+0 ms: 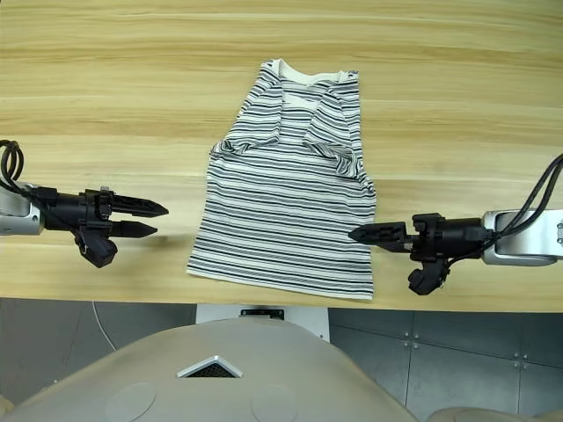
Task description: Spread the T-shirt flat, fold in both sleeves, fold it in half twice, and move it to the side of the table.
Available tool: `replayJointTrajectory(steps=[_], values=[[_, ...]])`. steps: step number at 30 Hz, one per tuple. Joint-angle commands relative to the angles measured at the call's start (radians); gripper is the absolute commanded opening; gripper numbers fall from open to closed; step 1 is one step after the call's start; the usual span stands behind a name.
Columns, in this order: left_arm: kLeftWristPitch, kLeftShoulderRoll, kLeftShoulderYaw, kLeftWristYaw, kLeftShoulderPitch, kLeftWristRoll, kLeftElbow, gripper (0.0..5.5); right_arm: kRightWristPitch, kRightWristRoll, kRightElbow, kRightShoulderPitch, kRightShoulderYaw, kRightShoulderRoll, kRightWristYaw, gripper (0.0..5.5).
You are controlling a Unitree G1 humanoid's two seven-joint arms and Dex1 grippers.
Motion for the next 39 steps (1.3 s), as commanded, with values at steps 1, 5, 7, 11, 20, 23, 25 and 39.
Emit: replayJointTrajectory(steps=[1, 5, 7, 11, 20, 23, 25, 39], values=[[0.003, 0.005, -0.042, -0.028, -0.012, -0.046, 0.002, 3.32, -0.019, 0.053, 0.003, -0.005, 0.042, -0.046, 0.065, 5.47], [0.024, 0.004, -0.076, -0.049, 0.002, -0.109, -0.031, 3.32, -0.035, 0.081, 0.018, -0.03, 0.075, -0.048, 0.116, 5.47], [0.033, -0.002, -0.096, -0.062, 0.01, -0.129, -0.039, 3.32, -0.044, 0.099, 0.021, -0.029, 0.086, -0.056, 0.142, 5.47], [0.051, -0.019, -0.124, -0.079, 0.029, -0.156, -0.056, 3.32, -0.062, 0.09, 0.032, 0.011, 0.091, -0.079, 0.147, 5.47], [0.05, -0.07, -0.157, -0.096, 0.025, -0.161, -0.015, 3.32, -0.04, 0.114, 0.0, 0.094, 0.106, -0.065, 0.173, 5.47], [0.034, -0.094, -0.164, -0.093, 0.019, -0.143, 0.023, 3.32, -0.022, 0.121, -0.004, 0.097, 0.119, -0.04, 0.185, 5.47], [0.026, -0.102, -0.163, -0.087, 0.028, -0.129, 0.039, 3.32, -0.016, 0.136, 0.001, 0.09, 0.133, -0.028, 0.199, 5.47], [-0.016, -0.214, -0.199, -0.052, 0.036, -0.062, 0.101, 3.32, 0.021, 0.195, -0.018, 0.06, 0.216, 0.058, 0.279, 5.47]])
